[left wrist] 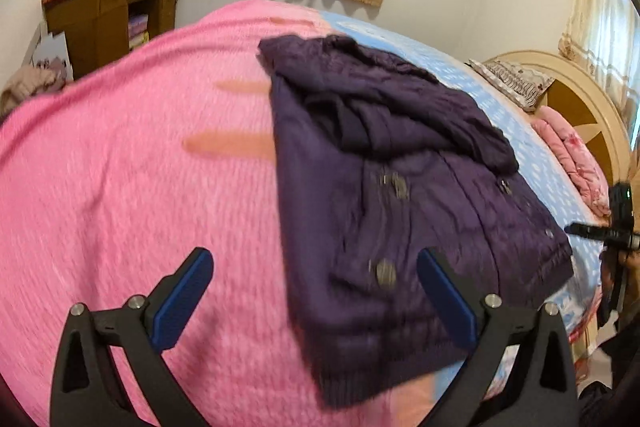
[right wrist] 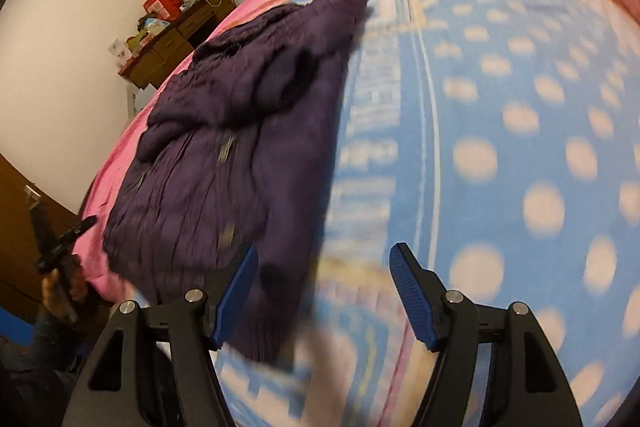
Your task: Fold large clothes
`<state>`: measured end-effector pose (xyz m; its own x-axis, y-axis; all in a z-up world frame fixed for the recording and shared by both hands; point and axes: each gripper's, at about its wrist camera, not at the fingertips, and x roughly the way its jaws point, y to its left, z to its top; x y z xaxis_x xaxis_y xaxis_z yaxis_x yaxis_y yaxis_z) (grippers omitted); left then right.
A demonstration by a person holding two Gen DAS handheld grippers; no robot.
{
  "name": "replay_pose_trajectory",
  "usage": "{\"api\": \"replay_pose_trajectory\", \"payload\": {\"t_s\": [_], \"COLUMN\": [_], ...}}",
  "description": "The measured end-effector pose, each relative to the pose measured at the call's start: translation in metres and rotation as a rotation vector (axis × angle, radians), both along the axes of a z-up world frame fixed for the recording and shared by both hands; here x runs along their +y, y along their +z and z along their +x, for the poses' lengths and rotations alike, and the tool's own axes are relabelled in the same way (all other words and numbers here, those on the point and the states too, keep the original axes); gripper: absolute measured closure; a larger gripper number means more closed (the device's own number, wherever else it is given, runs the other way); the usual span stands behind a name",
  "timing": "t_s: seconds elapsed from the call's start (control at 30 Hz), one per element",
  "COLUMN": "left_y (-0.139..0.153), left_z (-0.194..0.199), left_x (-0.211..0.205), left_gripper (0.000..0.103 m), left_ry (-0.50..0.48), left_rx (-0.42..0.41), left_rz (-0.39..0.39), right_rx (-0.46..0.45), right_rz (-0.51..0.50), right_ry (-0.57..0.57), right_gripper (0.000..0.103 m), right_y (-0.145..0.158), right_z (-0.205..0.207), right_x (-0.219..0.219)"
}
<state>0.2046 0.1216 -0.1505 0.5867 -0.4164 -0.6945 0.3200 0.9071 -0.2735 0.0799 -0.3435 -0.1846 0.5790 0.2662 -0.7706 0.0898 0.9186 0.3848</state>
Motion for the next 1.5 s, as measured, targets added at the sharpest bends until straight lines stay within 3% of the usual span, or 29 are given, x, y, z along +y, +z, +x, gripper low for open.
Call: {"api": "replay_pose_trajectory", "payload": {"t_s": [0.17, 0.4, 0.47, 0.53, 0.6, 0.63, 0.7, 0.77, 0.93, 1.23, 1.33, 1.5], "left_y": [-0.023, -0.043, -0.044, -0.044, -0.043, -0.042, -0.039, -0.031, 0.0, 0.07, 0.09, 0.114], "left_z": [-0.008, -0.009, -0.013, -0.012, -0.014, -0.015, -0.015, -0.02, -0.051, -0.1, -0.095, -0.048], "left_x": [-0.002, -0.014, -0.017, -0.02, -0.022, -0.02, -0.011, -0.001, 0.009, 0.037, 0.035, 0.025], "left_gripper": [0.0, 0.007, 0.008, 0.019, 0.046, 0.053, 0.069, 0.073, 0.077, 0.079, 0.079, 0.079], "left_ry": [0.011, -0.023, -0.02, -0.034, -0.055, -0.056, -0.064, -0.067, -0.115, -0.175, -0.184, -0.185], "left_rx": [0.015, 0.032, 0.004, -0.006, -0.014, -0.018, -0.008, 0.01, 0.015, 0.027, 0.011, -0.015], "left_rz": [-0.059, -0.101, -0.096, -0.087, -0.086, -0.078, -0.11, -0.166, -0.177, -0.426, -0.464, -0.478], "right_rx": [-0.066, -0.137, -0.15, -0.147, -0.148, -0.153, -0.159, -0.171, -0.208, -0.316, -0.352, -0.399], "right_rz": [0.047, 0.064, 0.017, 0.0, 0.048, 0.085, 0.106, 0.118, 0.163, 0.389, 0.431, 0.447], "right_ry": [-0.023, 0.013, 0.014, 0.002, 0.007, 0.01, 0.016, 0.029, 0.062, 0.04, 0.034, 0.037], "right_gripper": [0.034, 0.034, 0.035, 0.046, 0.06, 0.064, 0.067, 0.068, 0.075, 0.077, 0.077, 0.078], "right_y": [-0.013, -0.025, -0.028, -0.027, -0.027, -0.027, -0.026, -0.02, 0.003, 0.062, 0.082, 0.118], "right_z": [-0.022, 0.006, 0.013, 0.015, 0.011, 0.008, 0.002, -0.008, -0.049, -0.119, -0.114, -0.048], "right_x": [0.012, 0.042, 0.053, 0.056, 0.053, 0.05, 0.052, 0.056, 0.062, 0.045, 0.039, 0.026]}}
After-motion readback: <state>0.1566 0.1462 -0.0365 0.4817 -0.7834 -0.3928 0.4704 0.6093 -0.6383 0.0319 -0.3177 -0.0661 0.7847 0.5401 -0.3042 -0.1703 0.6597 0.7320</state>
